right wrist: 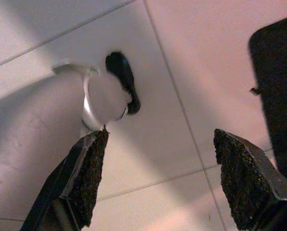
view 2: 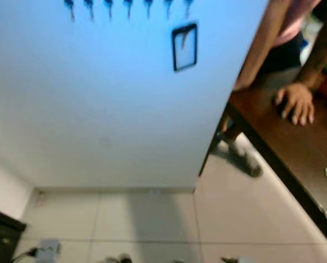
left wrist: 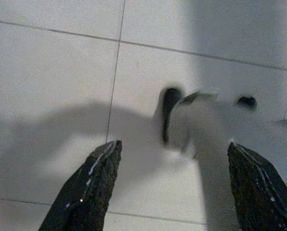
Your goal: Hang keys on a hook
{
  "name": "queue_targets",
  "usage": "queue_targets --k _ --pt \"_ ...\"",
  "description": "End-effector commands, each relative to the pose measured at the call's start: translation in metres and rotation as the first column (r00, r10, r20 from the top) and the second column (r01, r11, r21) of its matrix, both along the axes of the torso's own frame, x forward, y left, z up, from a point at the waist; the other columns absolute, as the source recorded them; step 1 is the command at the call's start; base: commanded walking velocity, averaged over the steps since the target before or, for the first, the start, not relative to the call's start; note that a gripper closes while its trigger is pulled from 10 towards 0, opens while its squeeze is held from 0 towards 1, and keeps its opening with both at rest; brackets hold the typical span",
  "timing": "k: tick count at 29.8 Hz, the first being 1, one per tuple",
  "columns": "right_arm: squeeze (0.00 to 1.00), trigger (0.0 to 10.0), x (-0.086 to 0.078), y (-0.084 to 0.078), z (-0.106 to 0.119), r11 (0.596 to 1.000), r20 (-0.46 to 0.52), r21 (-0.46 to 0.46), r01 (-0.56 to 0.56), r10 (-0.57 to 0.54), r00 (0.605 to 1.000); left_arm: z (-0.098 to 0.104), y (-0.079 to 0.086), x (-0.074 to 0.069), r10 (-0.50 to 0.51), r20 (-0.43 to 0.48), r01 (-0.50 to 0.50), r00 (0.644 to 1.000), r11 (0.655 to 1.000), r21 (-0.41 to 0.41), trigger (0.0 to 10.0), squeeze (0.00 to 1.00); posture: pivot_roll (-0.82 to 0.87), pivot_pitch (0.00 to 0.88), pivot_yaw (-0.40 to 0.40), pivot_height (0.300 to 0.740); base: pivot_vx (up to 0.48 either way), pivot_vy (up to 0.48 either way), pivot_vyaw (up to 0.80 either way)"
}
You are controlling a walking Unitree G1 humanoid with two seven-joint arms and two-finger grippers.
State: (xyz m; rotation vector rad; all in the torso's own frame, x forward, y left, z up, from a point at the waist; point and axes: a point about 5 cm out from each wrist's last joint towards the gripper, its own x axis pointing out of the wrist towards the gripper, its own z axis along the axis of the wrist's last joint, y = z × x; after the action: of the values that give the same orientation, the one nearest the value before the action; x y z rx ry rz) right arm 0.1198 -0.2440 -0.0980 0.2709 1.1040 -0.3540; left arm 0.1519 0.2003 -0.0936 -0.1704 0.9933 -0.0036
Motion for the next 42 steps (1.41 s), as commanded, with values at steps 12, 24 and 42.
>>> queue_targets --k 12,24,42 --pt "0.00 10.0 -0.021 0.006 -0.008 1.000 -0.076 -0.002 -0.014 0.013 0.997 -0.006 -0.004 -0.014 -0.026 -0.051 0.025 0.998 1.000 -0.011 10.0 0.00 -0.04 0.086 0.067 0.740 -0.314 0.000 0.00" --pt "0.00 10.0 -0.026 0.004 -0.009 1.000 -0.094 -0.013 -0.024 0.023 0.995 0.009 -0.026 0.017 -0.234 0.129 0.247 0.964 0.964 -0.095 10.0 0.00 -0.05 0.090 0.067 0.740 -0.183 0.000 -0.73" --pt "0.00 10.0 -0.028 0.000 -0.008 0.998 -0.107 -0.033 -0.054 0.050 0.993 0.144 -0.111 0.120 -0.390 0.839 0.803 0.380 0.589 -0.090 10.0 0.00 -0.05 0.090 0.059 0.740 0.000 0.000 -0.80"
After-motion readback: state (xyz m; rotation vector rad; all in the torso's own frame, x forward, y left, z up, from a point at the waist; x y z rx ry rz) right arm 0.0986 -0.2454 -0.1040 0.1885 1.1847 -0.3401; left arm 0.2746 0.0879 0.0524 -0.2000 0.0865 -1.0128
